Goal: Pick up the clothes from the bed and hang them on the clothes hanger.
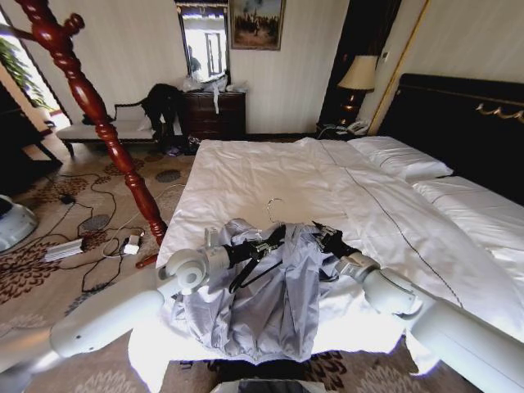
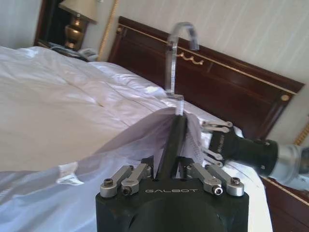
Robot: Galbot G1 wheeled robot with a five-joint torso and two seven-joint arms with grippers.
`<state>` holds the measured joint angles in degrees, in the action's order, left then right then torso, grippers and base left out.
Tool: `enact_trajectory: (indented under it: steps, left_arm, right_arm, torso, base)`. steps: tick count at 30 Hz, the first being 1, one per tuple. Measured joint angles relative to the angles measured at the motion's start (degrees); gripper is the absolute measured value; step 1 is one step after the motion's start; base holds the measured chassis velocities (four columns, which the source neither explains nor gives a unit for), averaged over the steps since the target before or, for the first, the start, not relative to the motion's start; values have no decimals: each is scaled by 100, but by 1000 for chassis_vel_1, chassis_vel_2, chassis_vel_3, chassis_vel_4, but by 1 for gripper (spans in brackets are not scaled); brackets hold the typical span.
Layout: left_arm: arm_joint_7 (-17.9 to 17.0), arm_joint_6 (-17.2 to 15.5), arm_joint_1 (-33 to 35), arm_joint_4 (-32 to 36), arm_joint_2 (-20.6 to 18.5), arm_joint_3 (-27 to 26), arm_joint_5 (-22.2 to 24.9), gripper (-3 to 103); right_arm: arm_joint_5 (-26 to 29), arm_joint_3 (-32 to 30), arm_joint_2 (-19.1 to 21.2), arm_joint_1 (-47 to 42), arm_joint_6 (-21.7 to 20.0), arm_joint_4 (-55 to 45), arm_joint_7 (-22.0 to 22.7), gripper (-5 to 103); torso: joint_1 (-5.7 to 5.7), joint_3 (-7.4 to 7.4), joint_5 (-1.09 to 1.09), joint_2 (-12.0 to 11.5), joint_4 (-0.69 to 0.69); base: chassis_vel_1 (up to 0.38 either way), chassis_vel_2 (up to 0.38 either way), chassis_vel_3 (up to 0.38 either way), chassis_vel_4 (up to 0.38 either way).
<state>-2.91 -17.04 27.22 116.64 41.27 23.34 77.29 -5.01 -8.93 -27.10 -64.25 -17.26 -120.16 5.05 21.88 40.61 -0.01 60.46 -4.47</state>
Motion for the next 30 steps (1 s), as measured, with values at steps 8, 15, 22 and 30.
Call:
enact_trajectory:
  steps: [8, 15, 22, 30]
  left_arm:
    - [-129, -89, 237, 267, -161, -378, 25, 55]
    - [-244, -152, 728, 557, -362, -1069, 9, 76]
    - [-578, -147, 1678, 1020, -578, -2603, 70, 99]
    - [-914, 38, 2120, 736, -622, -3127, 12, 100]
  right_arm:
    - [-78, -35, -20, -37, 40, 20, 20, 18]
    - [-102, -88, 1, -145, 43, -25, 26, 18]
    - [-292, -141, -82, -303, 84, -20, 47, 18]
    - [-287, -102, -128, -212, 100, -32, 68, 18]
  torso:
    - [0, 0, 0, 0, 1]
    - [0, 0, 0, 0, 2]
    - [0, -1, 0, 0, 2]
    - [0, 0, 0, 0, 2]
  base:
    - [0, 0, 0, 0]
    - [0, 0, 0, 0]
    - [0, 0, 0, 0]
    - [0, 0, 0, 0]
